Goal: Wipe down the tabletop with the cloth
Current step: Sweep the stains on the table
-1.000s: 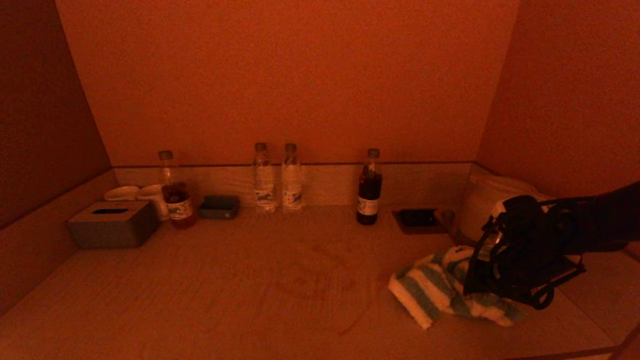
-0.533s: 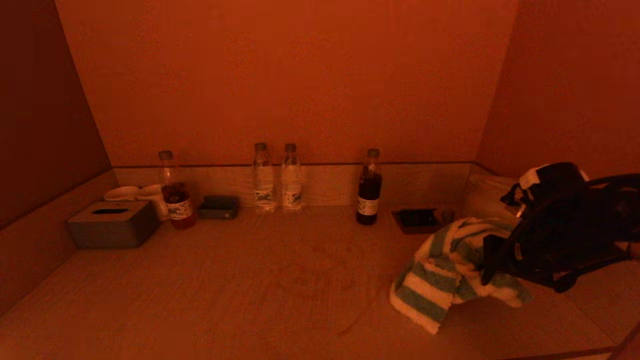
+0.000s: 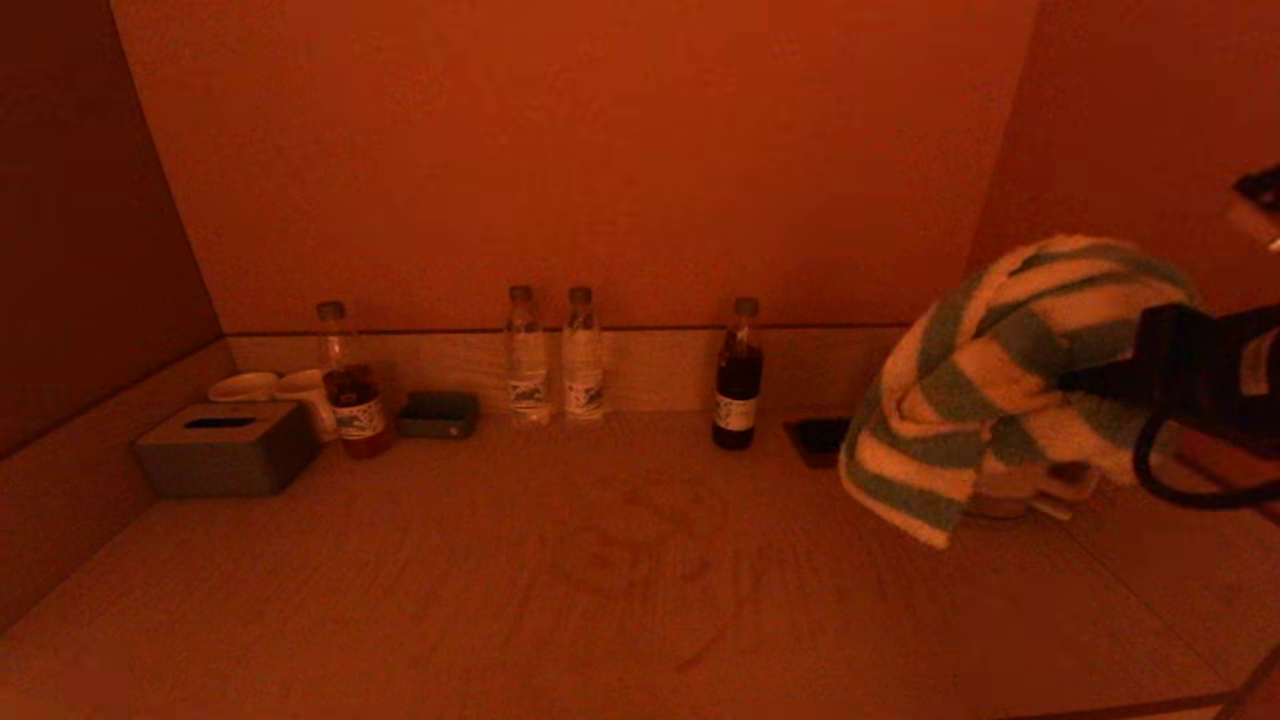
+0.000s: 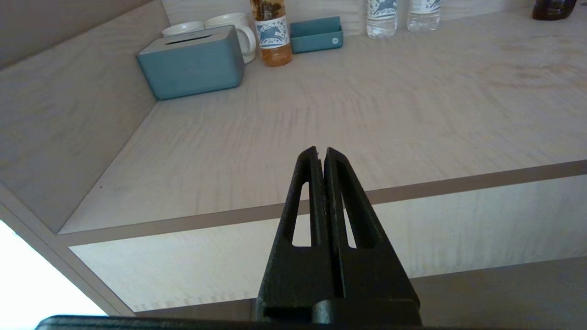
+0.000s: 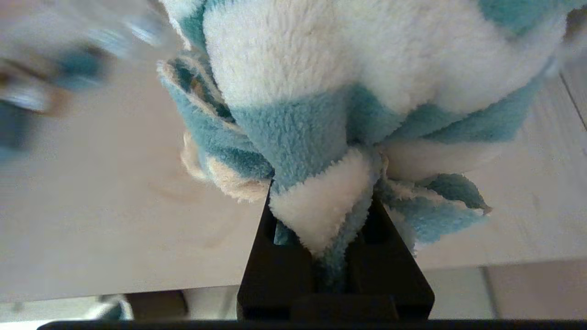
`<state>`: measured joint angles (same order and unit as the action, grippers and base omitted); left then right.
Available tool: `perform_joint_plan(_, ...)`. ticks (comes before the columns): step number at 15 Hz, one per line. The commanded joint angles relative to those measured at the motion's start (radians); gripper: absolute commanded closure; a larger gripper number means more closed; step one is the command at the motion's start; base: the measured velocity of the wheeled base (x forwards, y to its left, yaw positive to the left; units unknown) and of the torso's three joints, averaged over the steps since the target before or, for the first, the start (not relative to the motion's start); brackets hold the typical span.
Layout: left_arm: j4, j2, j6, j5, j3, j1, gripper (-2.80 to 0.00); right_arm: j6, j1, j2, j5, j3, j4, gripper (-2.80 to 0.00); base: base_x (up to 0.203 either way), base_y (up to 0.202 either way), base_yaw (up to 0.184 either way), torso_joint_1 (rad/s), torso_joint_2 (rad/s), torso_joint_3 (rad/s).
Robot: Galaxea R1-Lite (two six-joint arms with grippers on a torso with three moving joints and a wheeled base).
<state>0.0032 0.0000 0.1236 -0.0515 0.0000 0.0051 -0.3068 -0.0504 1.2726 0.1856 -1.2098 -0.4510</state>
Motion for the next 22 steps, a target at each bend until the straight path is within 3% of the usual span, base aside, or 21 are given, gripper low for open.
perform_joint_plan(1,0.000,0.000,0.001,-0.001,0.000,0.000,0.00,-0.009,0.000,-0.111,0.097,-0.016,-0.026,0.00,0.000,0.000,0.000,0.000,0.00,0.000)
perform_joint_plan(3,0.000,0.000,0.001,-0.001,0.000,-0.001,0.00,0.061,-0.002,-0.152,0.177,-0.011,-0.111,0.00,0.000,0.000,0.000,0.000,0.00,0.000)
perform_joint_plan(6,0.000,0.000,0.001,-0.001,0.000,0.001,0.00,0.230,-0.008,-0.193,0.183,0.039,-0.185,0.00,0.000,0.000,0.000,0.000,0.00,0.000)
perform_joint_plan(9,0.000,0.000,0.001,-0.001,0.000,-0.001,0.00,0.276,-0.009,-0.211,0.183,0.062,-0.194,0.00,0.000,0.000,0.000,0.000,0.00,0.000)
perform_joint_plan(13,0.000,0.000,0.001,-0.001,0.000,0.000,0.00,0.558,-0.008,-0.378,0.186,0.283,-0.197,0.00,0.000,0.000,0.000,0.000,0.00,0.000)
perform_joint_plan(15,0.000,0.000,0.001,-0.001,0.000,0.001,0.00,0.610,-0.005,-0.420,0.190,0.326,-0.196,0.00,0.000,0.000,0.000,0.000,0.00,0.000)
perform_joint_plan(22,0.000,0.000,0.001,-0.001,0.000,0.001,0.00,0.640,0.000,-0.426,0.193,0.345,-0.185,0.00,0.000,0.000,0.000,0.000,0.00,0.000)
